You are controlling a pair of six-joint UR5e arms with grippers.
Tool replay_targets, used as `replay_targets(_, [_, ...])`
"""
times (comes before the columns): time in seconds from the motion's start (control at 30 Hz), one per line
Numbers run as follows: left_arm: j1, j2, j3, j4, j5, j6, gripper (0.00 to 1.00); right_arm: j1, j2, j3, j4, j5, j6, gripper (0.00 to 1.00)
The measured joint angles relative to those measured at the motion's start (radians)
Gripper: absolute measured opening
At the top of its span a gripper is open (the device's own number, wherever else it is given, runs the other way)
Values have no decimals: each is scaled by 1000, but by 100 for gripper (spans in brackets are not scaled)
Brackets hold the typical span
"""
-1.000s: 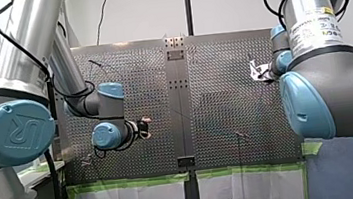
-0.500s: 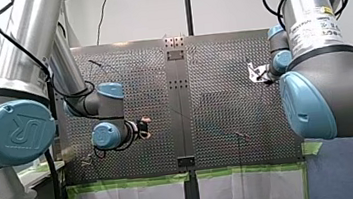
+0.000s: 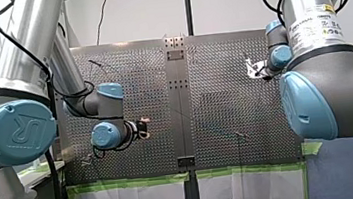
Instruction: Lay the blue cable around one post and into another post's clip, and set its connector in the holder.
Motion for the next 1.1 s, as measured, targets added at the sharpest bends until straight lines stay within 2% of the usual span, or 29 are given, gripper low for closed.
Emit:
replay_targets(0.4, [5,0,0,-9,0,-1,100,30,-3,22,11,31,-9,100])
replay_targets(0.5, [6,0,0,-9,0,-6,100,49,-4,31,8,35,-12,100])
replay_targets(0.73, [7,0,0,-9,-2,-33,100,119,-4,49,-11,39,-12,100])
replay_targets(0.8, [7,0,0,-10,-2,-40,100,138,-4,59,-24,39,-5,100])
replay_targets(0.9, [7,0,0,-12,-2,-50,100,165,-4,81,-48,38,14,100])
replay_targets(1.1, [7,0,0,-17,-2,-87,100,223,-4,136,-104,38,68,100])
